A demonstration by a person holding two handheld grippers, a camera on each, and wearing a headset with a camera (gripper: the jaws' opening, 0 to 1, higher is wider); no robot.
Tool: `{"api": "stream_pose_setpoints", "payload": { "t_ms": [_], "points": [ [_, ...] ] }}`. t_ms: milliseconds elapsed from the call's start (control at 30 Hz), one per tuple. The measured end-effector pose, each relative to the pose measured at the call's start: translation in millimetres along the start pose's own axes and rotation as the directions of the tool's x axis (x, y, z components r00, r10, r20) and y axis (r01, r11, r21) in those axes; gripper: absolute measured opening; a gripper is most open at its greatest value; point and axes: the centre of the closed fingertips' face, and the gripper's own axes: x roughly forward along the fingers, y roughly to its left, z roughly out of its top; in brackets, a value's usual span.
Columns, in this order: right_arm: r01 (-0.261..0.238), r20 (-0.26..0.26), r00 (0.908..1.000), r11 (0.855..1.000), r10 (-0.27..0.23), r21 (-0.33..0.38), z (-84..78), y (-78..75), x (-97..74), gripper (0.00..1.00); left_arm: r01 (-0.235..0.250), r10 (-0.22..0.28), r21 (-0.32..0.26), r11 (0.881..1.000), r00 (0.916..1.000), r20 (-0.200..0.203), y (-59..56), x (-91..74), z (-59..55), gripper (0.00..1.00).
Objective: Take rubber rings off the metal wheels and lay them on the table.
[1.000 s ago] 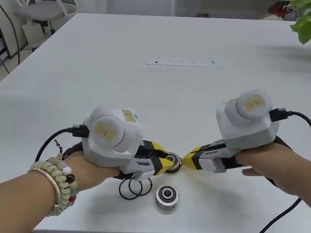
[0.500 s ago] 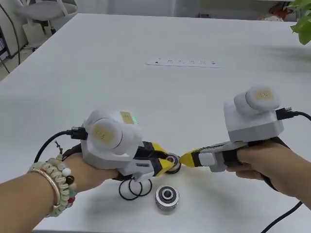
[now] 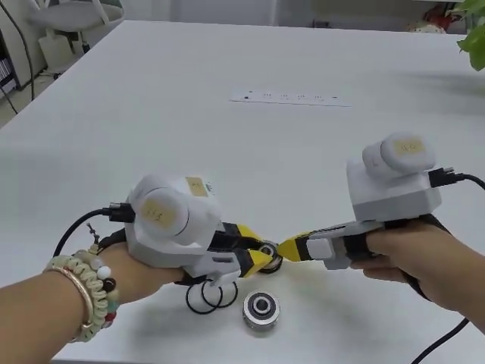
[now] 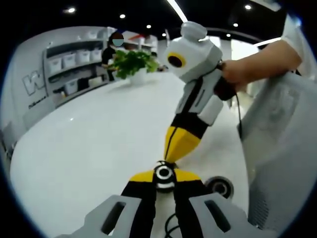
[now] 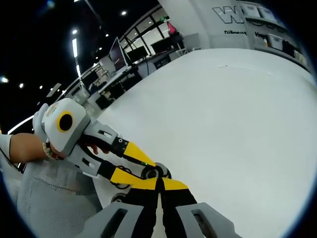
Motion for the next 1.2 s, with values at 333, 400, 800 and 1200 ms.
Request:
{"api": "stream_pose_setpoints", "payload": {
  "t_ms": [333, 400, 800, 1200],
  "points": [
    [-0.019, 0.006, 0.9998, 1.0, 0.019, -0.003, 3.3, 5.6, 1.7, 0.0, -0.001, 0.001, -0.002, 1.0, 1.0, 0.002, -0.1, -0.4, -0.2, 0.14],
    [-0.022, 0.008, 0.9997, 1.0, 0.022, -0.003, 3.7, 6.0, 2.0, 0.0, -0.001, 0.001, -0.002, 1.0, 1.0, 0.002, 0.0, -0.5, -0.2, 0.14],
    [-0.065, 0.05, 0.9966, 0.997, 0.066, -0.028, 14.9, 18.6, 3.6, 0.0, -0.008, 0.008, -0.008, 1.0, 0.9999, 0.007, 0.3, 0.7, 0.7, 0.14],
    [0.022, 0.001, 0.9998, 0.999, -0.022, -0.03, 2.3, 0.7, 3.0, 0.0, -0.009, 0.009, -0.034, 0.999, 1.0, 0.004, -0.2, 0.8, 1.7, 0.14]
  ]
}}
